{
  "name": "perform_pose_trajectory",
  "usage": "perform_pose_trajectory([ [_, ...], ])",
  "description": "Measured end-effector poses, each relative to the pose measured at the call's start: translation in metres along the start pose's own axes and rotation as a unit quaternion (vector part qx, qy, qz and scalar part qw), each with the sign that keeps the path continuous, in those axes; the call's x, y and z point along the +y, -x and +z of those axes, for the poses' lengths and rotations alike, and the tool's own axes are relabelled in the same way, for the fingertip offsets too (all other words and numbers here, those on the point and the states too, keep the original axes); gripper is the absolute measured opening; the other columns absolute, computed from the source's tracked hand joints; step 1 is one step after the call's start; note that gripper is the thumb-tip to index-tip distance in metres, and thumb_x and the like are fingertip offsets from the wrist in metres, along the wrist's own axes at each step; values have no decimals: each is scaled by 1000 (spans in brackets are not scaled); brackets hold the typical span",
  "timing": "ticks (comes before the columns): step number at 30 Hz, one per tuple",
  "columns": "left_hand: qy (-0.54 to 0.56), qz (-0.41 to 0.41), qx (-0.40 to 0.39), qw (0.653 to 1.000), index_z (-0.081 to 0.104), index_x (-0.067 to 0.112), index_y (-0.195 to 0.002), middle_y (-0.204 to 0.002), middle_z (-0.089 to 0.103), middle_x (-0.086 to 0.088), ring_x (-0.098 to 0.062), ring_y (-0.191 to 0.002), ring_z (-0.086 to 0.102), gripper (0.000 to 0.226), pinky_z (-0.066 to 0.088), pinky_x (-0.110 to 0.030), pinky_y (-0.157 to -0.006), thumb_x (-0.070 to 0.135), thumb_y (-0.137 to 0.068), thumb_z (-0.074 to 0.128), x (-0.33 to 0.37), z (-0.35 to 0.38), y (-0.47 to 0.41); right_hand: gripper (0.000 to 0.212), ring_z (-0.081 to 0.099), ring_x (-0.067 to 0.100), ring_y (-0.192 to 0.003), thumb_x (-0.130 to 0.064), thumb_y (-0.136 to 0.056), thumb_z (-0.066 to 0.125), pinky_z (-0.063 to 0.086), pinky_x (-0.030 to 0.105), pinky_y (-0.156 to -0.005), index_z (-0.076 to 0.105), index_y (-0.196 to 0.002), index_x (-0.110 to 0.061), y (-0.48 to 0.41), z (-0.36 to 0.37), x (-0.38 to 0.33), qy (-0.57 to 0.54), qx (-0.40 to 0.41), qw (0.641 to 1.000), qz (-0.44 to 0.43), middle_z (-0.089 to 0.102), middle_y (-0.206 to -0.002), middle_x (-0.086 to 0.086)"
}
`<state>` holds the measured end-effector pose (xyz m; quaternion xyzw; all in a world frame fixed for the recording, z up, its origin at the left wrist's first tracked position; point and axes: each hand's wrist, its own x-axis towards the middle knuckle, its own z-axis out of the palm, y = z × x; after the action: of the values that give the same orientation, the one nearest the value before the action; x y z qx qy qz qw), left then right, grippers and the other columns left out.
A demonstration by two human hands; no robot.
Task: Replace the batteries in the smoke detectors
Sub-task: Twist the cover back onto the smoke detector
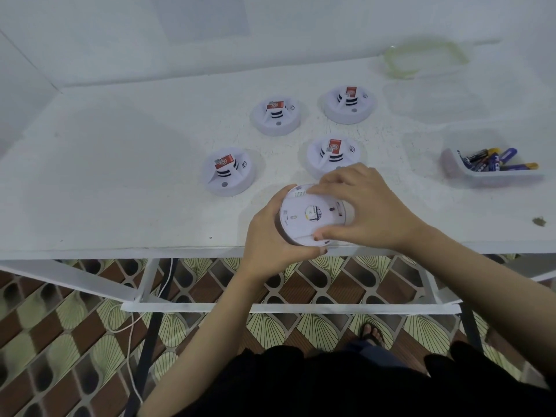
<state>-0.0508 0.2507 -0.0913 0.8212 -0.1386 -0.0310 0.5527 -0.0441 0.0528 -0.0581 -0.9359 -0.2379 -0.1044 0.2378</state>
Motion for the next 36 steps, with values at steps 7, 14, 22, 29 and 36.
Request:
perform_pose_trajectory([
  [7, 2, -1, -25, 1000, 49, 23, -136, -121, 62, 15, 0, -115, 56, 99, 53, -27, -92, 19, -47, 92, -1, -4, -3, 59, 53, 0, -101, -30, -67, 84, 35, 7, -87, 57, -118, -39, 5, -13, 7, -218, -88, 967, 102, 58, -112, -17],
  [14, 0, 6, -38, 999, 49, 37, -130, -118, 60, 26, 1, -115, 56, 94, 54, -27, -90, 32, -45, 89, 6, -6, -3, 56, 68, 23, -97, -1, -71, 78, 57, 37, -84, 63, -118, -27, 9, -5, 9, -419, -100, 886, 168, 66, -111, 7],
  [22, 14, 4, -33, 999, 50, 24, -135, -120, 62, 17, -1, -115, 56, 97, 51, -20, -89, 17, -48, 92, -1, -5, -3, 56, 58, 13, -103, -27, -68, 82, 48, 21, -87, 60, -120, -32, 5, -14, 5, -216, -91, 965, 118, 57, -115, -5],
  [29, 19, 1, -29, 999, 49, 21, -137, -122, 62, 11, -2, -115, 57, 99, 51, -18, -89, 16, -49, 93, -2, -4, -3, 59, 59, 27, -87, -53, -73, 60, 48, 35, -75, 68, -110, -6, -2, -13, -4, 66, -25, 993, -91, 63, -99, 10],
  [36, 0, 4, -10, 1000, 47, 65, -114, -110, 62, 32, 7, -106, 58, 91, 52, -18, -86, 24, -46, 92, 4, -2, -1, 58, 55, 27, -70, -56, -72, 54, 46, 35, -62, 66, -89, -2, -10, -12, -12, 101, -34, 991, -80, 59, -79, 10],
])
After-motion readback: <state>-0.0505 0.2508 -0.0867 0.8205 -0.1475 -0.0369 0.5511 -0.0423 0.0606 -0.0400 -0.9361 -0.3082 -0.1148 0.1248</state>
